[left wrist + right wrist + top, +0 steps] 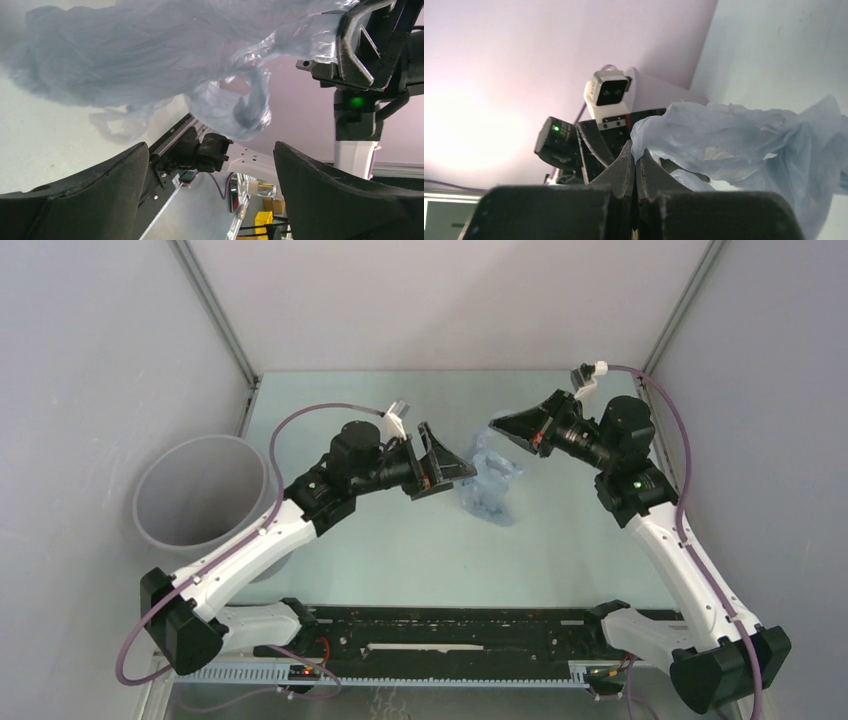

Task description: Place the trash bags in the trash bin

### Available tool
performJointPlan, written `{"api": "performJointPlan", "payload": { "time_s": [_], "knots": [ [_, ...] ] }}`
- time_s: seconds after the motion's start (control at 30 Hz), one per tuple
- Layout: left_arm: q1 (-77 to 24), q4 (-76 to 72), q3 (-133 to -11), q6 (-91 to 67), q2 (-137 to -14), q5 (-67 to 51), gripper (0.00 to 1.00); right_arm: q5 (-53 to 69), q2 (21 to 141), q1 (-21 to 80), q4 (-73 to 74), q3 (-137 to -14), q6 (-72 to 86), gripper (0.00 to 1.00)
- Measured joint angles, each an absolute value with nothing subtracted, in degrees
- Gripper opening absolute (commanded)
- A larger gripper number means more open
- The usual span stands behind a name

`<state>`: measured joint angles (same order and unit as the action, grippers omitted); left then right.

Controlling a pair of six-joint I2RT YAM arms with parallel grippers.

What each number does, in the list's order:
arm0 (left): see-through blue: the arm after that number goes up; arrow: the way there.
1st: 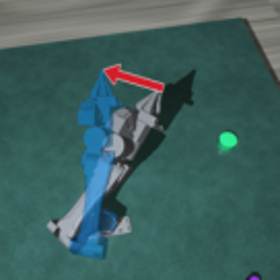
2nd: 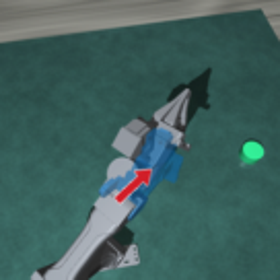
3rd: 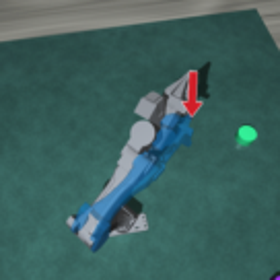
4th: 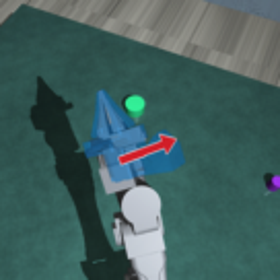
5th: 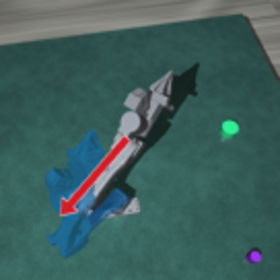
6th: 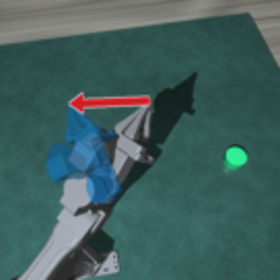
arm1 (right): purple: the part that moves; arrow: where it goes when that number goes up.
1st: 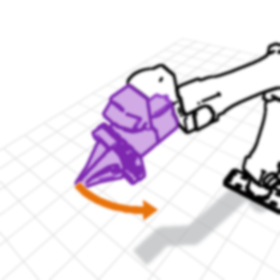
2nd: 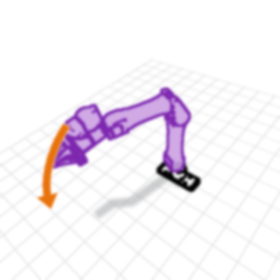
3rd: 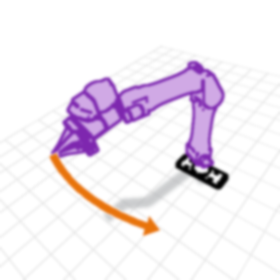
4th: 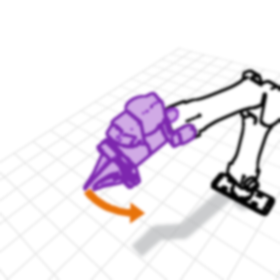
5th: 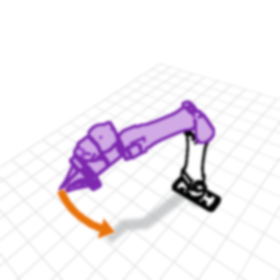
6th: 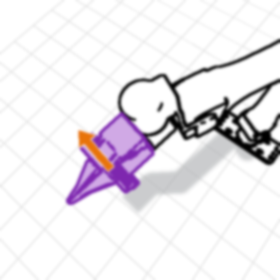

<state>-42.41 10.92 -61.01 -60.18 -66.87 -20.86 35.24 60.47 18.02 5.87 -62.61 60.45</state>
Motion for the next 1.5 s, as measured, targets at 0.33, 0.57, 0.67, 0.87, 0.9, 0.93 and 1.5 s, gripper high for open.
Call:
{"api": "performJointPlan", "payload": {
  "time_s": [0.33, 0.57, 0.67, 0.87, 0.9, 0.93, 1.5],
  "knots": [
    [-43.0, 18.0, -72.9, -52.8, -70.9, -15.0, 0.96, 34.0, 65.7, 18.0, 4.8, -67.0, 66.1, 0.0],
    [-43.1, 19.8, -76.7, -37.5, -63.6, -10.6, 0.98, 42.3, 68.8, 18.5, 7.9, -70.6, 64.7, 0.0],
    [-43.1, 19.9, -77.2, -33.7, -63.5, -10.2, 0.83, 45.5, 69.7, 18.9, 8.3, -70.6, 64.6, 0.0],
    [-43.2, 19.1, -78.9, -30.6, -71.4, -15.4, 0.92, 47.5, 69.6, 19.6, 9.6, -70.6, 64.6, 0.0],
    [-43.3, 18.7, -78.7, -30.5, -72.5, -16.4, 0.93, 47.7, 69.6, 19.7, 9.6, -70.6, 64.6, 0.0],
    [-43.4, 18.2, -78.5, -30.5, -73.1, -17.1, 0.92, 47.7, 69.6, 19.9, 9.7, -70.6, 64.6, 0.0],
    [-43.9, 17.7, -77.7, -28.4, -73.6, -13.5, 0.0, 44.2, 68.3, 19.2, 19.0, -71.0, 60.7, 0.86]
  ]
}}
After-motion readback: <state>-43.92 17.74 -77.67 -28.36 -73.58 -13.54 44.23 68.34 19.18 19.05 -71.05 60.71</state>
